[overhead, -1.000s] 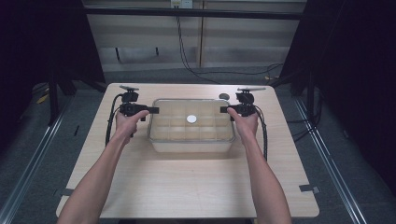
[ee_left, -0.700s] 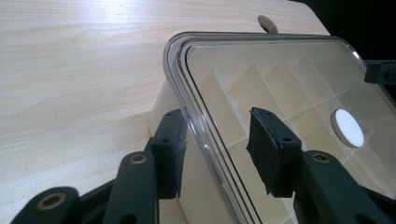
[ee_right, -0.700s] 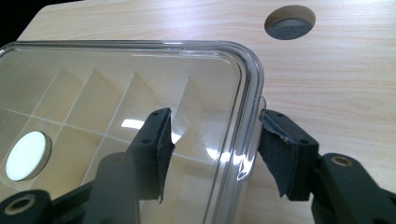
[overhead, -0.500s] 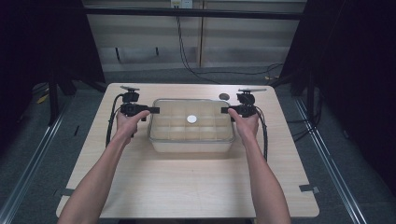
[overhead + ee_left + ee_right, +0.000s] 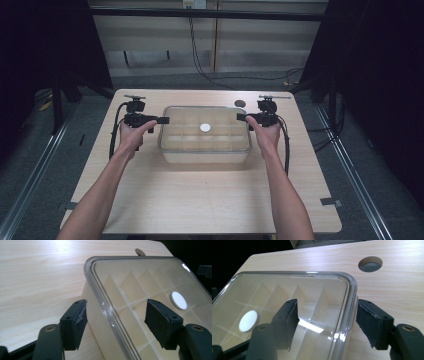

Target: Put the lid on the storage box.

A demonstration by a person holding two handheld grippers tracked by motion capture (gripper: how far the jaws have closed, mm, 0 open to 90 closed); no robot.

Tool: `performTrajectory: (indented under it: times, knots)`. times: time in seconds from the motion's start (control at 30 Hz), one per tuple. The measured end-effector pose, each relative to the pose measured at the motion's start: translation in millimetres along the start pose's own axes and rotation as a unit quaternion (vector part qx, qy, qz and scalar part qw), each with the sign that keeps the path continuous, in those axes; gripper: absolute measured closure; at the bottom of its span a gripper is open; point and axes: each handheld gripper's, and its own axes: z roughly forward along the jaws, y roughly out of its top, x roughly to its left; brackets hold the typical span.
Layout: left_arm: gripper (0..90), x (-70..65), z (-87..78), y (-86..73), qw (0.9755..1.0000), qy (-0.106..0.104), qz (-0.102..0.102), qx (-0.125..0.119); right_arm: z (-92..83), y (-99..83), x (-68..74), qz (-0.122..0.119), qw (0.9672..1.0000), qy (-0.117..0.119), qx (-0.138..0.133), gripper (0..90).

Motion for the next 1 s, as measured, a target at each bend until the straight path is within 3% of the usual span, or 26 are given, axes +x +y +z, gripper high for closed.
performTrajectory:
  times: [0.07, 0.13, 0.2, 0.3, 0.5, 0.63, 0.67, 0.73, 0.77, 0.87, 1.0]
  knots:
    - [36.2, -2.3, -1.9, -0.3, 1.0000, 0.001, 0.000, -0.002, -2.0, -1.0, 1.2, -0.003, 1.0000, 0.003, 0.000, 31.0]
    - [36.2, -8.0, -9.3, -2.5, 0.9998, -0.003, 0.017, -0.006, -10.9, -3.0, 6.9, -0.011, 0.9998, 0.016, -0.011, 29.9]
    - [36.3, -10.0, -12.2, -4.0, 0.9997, -0.009, 0.020, -0.012, -16.7, -4.3, 9.9, -0.020, 0.9994, 0.022, -0.020, 29.8]
    - [36.8, -15.1, -19.3, -9.4, 0.9991, -0.005, 0.039, -0.015, -21.0, -5.8, 11.5, -0.026, 0.9991, 0.025, -0.024, 29.4]
    - [38.8, -16.1, -34.7, -22.8, 0.9986, 0.002, 0.042, -0.031, -37.8, -14.7, 15.6, -0.033, 0.9973, 0.053, -0.040, 27.0]
    - [39.3, -19.9, -41.6, -28.5, 0.9983, 0.002, 0.047, -0.034, -48.8, -24.0, 18.8, -0.048, 0.9970, 0.050, -0.035, 29.8]
    - [42.8, -23.9, -48.5, -32.4, 0.9969, 0.002, 0.060, -0.051, -57.4, -30.9, 20.8, -0.051, 0.9960, 0.059, -0.045, 33.7]
    - [43.6, -25.4, -51.5, -35.2, 0.9963, 0.001, 0.063, -0.057, -60.5, -33.2, 21.1, -0.052, 0.9950, 0.068, -0.052, 34.9]
    - [43.7, -26.3, -54.5, -39.5, 0.9966, -0.011, 0.062, -0.053, -68.9, -38.2, 21.4, -0.051, 0.9937, 0.077, -0.064, 34.9]
    - [44.5, -28.7, -60.2, -43.9, 0.9959, -0.004, 0.069, -0.058, -77.3, -45.7, 20.7, -0.059, 0.9939, 0.067, -0.064, 35.6]
    - [45.0, -31.5, -75.8, -56.2, 0.9948, -0.003, 0.082, -0.060, -88.9, -57.8, 20.6, -0.061, 0.9935, 0.071, -0.064, 35.7]
